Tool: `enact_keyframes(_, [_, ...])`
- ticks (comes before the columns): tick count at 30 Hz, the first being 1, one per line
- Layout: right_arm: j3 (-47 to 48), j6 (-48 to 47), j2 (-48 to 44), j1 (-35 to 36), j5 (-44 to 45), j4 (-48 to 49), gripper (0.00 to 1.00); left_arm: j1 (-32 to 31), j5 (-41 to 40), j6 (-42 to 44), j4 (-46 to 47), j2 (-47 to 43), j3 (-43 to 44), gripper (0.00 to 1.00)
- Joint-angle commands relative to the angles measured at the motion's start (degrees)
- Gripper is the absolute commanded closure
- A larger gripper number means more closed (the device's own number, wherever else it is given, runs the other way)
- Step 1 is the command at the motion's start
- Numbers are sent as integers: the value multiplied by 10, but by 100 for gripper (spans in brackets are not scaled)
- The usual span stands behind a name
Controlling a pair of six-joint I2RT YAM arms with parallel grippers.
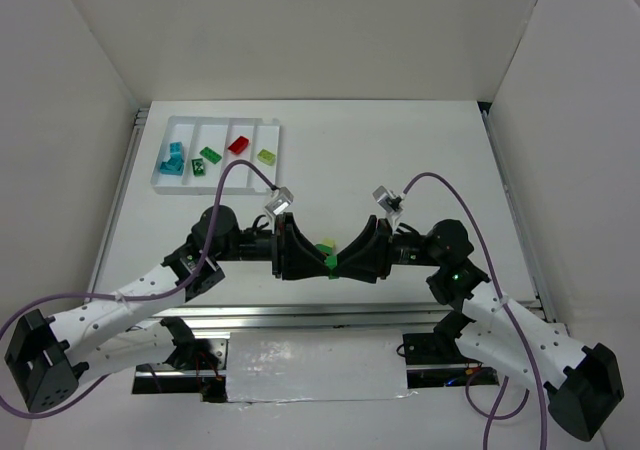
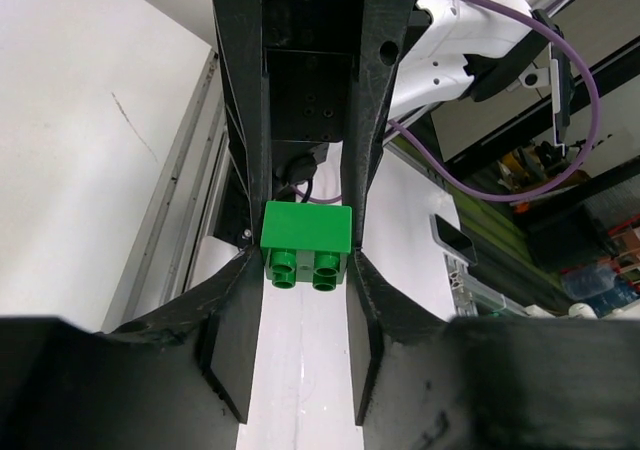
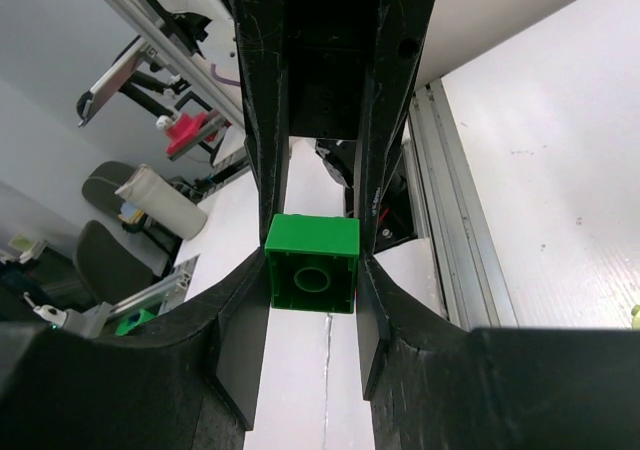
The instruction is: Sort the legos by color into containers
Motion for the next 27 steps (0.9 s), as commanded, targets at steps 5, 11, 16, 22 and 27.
enact_keyframes(5, [23, -18, 11, 13, 6, 6, 88, -16, 21, -17, 80, 16, 23, 88])
enact_keyframes(11, [12, -15, 7, 14, 15, 12, 33, -16, 16, -14, 77, 13, 24, 100])
enact_keyframes(16, [10, -22, -2, 14, 34, -3, 13, -16, 3, -2, 55, -1, 26, 100])
enact_keyframes(22, [12, -28, 3, 14, 58, -26, 0, -16, -14, 10, 36, -14, 28, 100])
enact_keyframes(27, [19, -35, 10, 13, 95, -61, 0, -17, -19, 15, 30, -16, 32, 100])
